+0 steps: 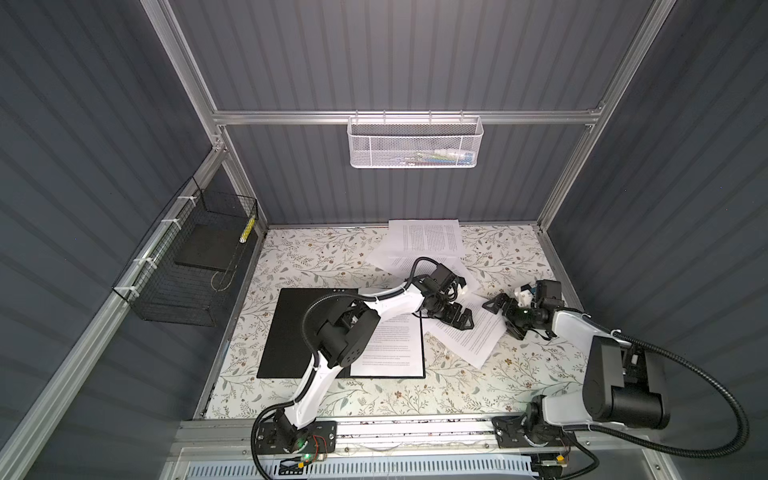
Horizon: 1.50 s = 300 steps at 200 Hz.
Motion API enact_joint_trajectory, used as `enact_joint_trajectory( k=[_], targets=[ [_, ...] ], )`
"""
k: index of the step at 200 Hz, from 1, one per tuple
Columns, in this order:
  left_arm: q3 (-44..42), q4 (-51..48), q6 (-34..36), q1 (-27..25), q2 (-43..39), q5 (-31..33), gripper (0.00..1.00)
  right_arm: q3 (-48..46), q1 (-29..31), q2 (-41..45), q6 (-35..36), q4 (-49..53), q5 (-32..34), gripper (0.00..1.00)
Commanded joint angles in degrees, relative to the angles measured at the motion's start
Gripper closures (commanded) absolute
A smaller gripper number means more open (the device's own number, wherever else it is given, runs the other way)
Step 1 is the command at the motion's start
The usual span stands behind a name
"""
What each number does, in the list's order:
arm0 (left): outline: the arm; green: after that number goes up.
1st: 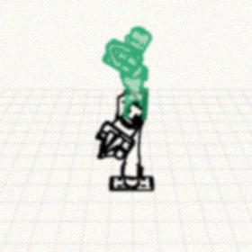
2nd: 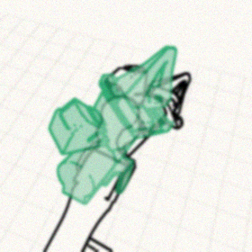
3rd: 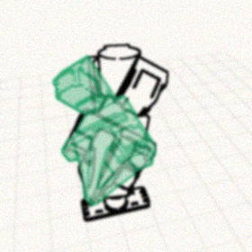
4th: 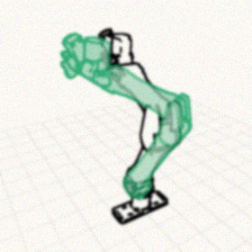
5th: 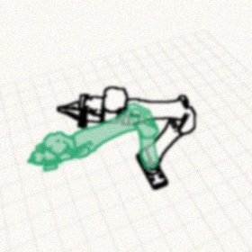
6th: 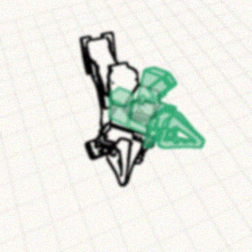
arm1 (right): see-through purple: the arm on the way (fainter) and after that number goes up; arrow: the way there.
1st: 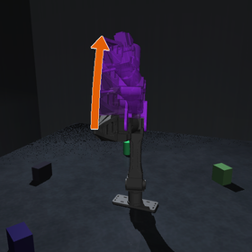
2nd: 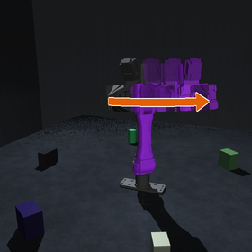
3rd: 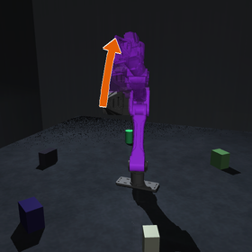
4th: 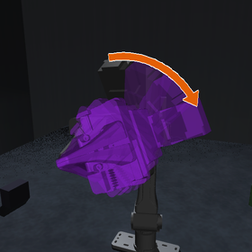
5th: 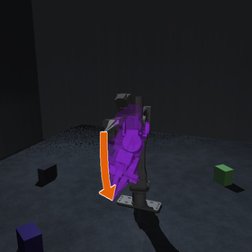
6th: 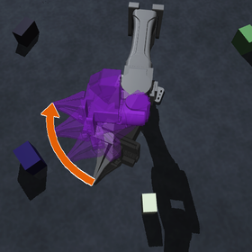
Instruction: Put the files into the folder
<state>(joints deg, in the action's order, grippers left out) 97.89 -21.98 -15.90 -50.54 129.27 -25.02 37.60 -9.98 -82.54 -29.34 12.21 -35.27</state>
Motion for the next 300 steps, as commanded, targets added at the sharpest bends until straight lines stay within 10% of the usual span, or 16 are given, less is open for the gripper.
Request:
enact_joint_trajectory(
  k=[1,102,300],
  targets=[
    [-1.38,-8.56,3.88,0.54,5.02,4.65,0.0,3.52,0.45,-1.41,1.0,-1.57,-4.02,0.01],
    [-6.96,-6.34,4.64,0.55,2.59,5.74,0.0,19.02,3.46,-19.13,8.1,8.13,-6.28,0.01],
    [-12.27,-6.71,9.05,1.03,1.41,11.93,0.0,33.54,6.99,-24.59,18.47,29.58,2.8,0.01]
  ],
)
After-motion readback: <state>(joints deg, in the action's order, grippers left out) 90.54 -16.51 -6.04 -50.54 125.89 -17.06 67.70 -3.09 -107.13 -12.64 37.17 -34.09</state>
